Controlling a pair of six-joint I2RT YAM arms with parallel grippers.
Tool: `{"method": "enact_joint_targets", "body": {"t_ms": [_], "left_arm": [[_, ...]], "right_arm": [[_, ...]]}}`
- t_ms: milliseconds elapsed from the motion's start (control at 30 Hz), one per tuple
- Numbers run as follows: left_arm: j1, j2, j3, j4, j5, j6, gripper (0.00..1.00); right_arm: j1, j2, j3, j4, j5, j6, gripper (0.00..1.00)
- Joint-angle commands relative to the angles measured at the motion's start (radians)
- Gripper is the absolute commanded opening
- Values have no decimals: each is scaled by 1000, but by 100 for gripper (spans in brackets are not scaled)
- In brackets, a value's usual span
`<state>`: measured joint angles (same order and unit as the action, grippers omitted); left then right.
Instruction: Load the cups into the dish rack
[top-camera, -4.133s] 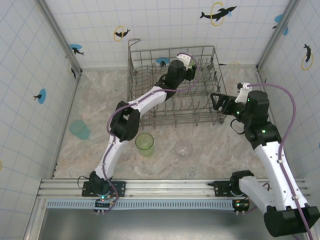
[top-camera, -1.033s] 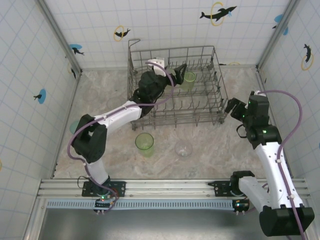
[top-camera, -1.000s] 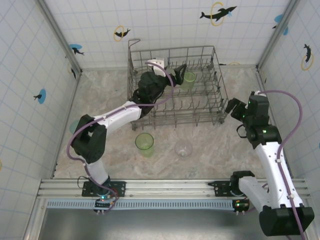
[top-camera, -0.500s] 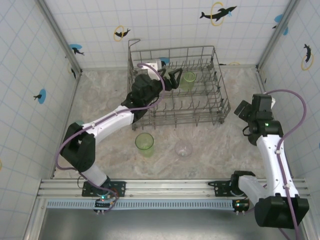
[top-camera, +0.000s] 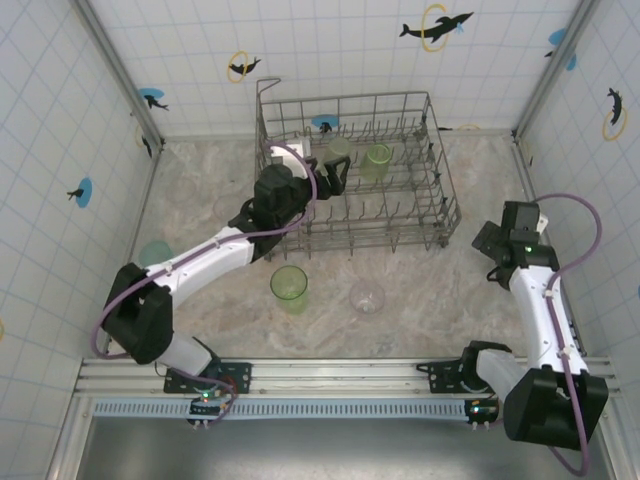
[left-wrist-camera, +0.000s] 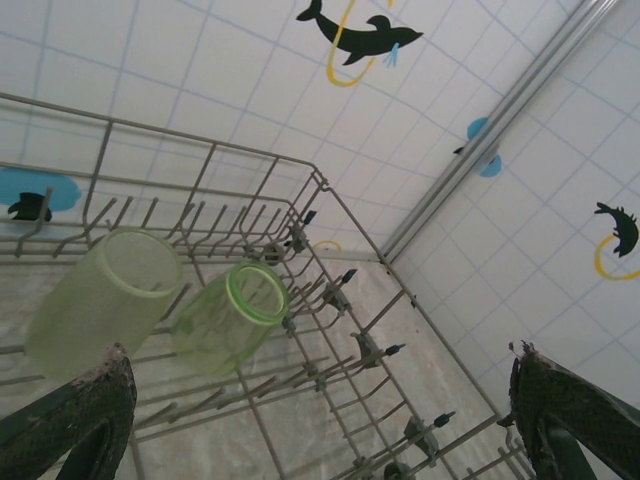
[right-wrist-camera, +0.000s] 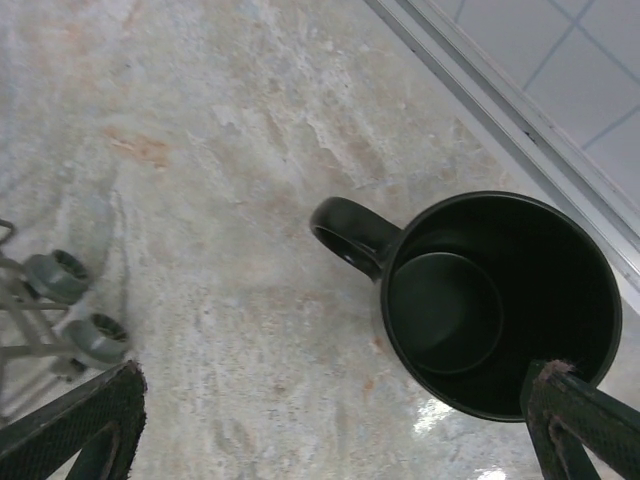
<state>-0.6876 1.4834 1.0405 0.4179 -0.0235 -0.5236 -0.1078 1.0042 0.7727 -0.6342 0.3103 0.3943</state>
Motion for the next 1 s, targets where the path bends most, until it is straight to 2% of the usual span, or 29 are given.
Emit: {"method": "enact_joint_targets", "body": {"t_ms": [0,367,533,667,733,833,967], "left_arm": [[-8,-54,-24,-49,-68,43,98],[-7,-82,-56,-95,-103,39,98],[-7,-59,-32,-120,-101,35,98],[-7,-60,-31,-129,-108,24,97],[-7,-60,-30,-132,-116,26,98],[-7,-61,-25,-139,-133,33,98],[-7,-65,-22,-139,-145,45,98]], "right_arm": [[-8,10,-47,39,63,-55,99],[-16,153,-18,35,110,-46,93],[-16,229,-8,87,93,-52,85],[-16,307,67,58,49,-72,67],[-17,341,108,34,31,-62,62],[-16,372,119,29,-1,-63,49],[-16,396,106,28,-42,-55,43]]}}
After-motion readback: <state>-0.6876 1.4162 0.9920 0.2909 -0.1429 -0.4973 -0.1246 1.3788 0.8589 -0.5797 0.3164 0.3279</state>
